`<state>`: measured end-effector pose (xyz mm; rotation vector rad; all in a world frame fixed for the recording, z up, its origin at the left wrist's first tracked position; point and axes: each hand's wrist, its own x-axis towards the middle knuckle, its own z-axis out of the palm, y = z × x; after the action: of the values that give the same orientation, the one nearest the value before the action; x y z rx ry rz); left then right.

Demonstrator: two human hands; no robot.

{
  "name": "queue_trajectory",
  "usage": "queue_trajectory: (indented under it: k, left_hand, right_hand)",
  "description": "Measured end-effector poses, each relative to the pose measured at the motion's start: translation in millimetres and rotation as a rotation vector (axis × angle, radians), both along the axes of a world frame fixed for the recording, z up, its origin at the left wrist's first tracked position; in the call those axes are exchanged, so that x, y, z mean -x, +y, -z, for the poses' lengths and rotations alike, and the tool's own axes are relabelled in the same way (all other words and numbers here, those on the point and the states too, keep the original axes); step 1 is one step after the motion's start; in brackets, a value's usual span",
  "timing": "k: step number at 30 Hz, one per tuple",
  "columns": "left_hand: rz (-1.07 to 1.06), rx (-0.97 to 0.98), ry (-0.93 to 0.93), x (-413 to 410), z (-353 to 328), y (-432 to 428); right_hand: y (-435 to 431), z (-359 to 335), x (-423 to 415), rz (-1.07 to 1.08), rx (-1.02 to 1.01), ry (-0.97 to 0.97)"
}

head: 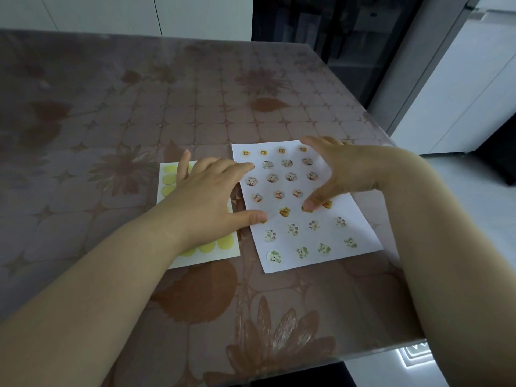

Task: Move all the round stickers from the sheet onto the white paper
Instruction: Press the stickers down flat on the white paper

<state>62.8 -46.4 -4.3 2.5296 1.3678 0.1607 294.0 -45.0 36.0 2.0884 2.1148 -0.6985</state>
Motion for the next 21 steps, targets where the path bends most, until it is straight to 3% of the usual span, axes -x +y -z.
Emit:
queue_trajectory:
  k: [8, 21]
  left_hand:
    - [0.011, 0.001, 0.003, 3, 2, 2]
    - [0.080, 0.080, 0.109, 7, -5, -1]
  right_hand:
    - [-3, -8, -19, 0.096, -0.002, -0.005]
    - [0, -4, -18, 0.035, 0.070, -0.036]
